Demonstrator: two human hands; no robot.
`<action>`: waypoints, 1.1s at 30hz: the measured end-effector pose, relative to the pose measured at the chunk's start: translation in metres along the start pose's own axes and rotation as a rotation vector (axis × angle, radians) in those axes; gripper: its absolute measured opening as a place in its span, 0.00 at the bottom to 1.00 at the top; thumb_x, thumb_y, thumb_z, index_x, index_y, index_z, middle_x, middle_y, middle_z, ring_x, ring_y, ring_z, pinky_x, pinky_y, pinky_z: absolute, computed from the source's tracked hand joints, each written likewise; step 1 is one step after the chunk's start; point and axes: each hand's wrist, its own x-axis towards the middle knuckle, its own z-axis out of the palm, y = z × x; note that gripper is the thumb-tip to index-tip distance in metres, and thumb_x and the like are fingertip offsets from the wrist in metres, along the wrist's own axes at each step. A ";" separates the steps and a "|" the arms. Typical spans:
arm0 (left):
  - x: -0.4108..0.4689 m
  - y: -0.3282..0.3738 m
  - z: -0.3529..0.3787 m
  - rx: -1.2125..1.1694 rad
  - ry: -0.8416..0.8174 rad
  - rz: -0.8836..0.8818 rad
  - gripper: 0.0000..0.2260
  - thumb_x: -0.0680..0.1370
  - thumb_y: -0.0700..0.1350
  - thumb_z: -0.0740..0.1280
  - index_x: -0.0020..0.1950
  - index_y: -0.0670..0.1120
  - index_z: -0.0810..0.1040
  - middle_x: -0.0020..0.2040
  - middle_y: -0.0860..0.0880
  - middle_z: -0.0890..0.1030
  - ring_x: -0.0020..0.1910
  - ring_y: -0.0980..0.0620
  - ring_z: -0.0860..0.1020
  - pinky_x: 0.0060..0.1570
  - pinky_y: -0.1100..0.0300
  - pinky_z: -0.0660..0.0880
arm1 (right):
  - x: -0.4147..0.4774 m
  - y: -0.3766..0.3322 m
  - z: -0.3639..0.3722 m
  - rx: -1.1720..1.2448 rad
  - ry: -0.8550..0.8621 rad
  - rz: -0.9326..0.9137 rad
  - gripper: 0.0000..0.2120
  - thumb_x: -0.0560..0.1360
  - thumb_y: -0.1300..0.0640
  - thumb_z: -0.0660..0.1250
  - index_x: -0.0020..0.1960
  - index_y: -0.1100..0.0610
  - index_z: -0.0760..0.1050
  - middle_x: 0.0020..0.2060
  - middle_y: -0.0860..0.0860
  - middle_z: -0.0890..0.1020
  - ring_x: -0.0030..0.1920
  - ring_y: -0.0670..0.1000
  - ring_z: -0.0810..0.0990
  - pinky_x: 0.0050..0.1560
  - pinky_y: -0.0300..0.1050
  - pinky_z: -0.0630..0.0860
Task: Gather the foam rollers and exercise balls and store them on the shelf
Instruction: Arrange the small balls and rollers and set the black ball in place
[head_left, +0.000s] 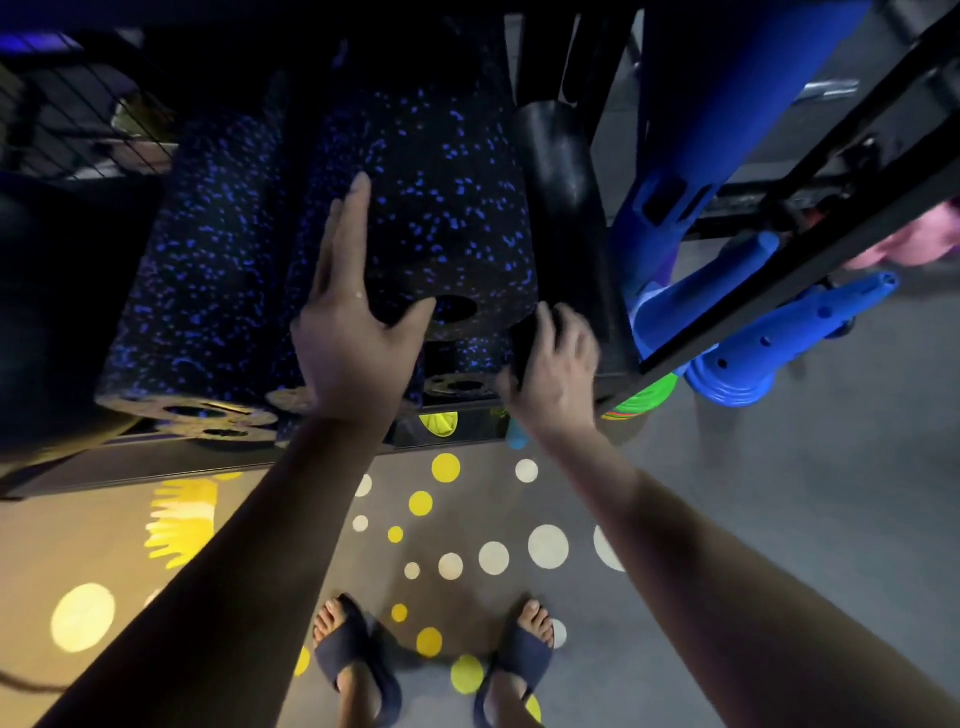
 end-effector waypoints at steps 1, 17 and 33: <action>0.000 0.000 0.000 0.007 -0.012 0.002 0.38 0.72 0.45 0.74 0.79 0.43 0.65 0.77 0.47 0.70 0.76 0.50 0.69 0.70 0.74 0.62 | -0.006 -0.014 0.009 0.046 -0.075 -0.021 0.45 0.66 0.44 0.68 0.77 0.64 0.61 0.74 0.65 0.65 0.73 0.67 0.64 0.75 0.60 0.62; 0.009 -0.017 -0.019 -0.089 -0.012 -0.061 0.40 0.70 0.46 0.74 0.80 0.48 0.63 0.76 0.53 0.71 0.74 0.55 0.72 0.70 0.64 0.70 | -0.011 -0.016 0.047 -0.236 -0.097 -0.070 0.46 0.64 0.42 0.77 0.73 0.67 0.69 0.63 0.61 0.81 0.65 0.60 0.79 0.66 0.55 0.74; 0.007 -0.019 -0.028 0.053 -0.008 -0.069 0.41 0.71 0.52 0.75 0.81 0.53 0.61 0.76 0.51 0.71 0.67 0.48 0.78 0.57 0.53 0.78 | -0.016 -0.005 0.042 -0.309 -0.170 -0.051 0.52 0.69 0.39 0.75 0.78 0.69 0.58 0.71 0.63 0.74 0.76 0.61 0.67 0.79 0.60 0.54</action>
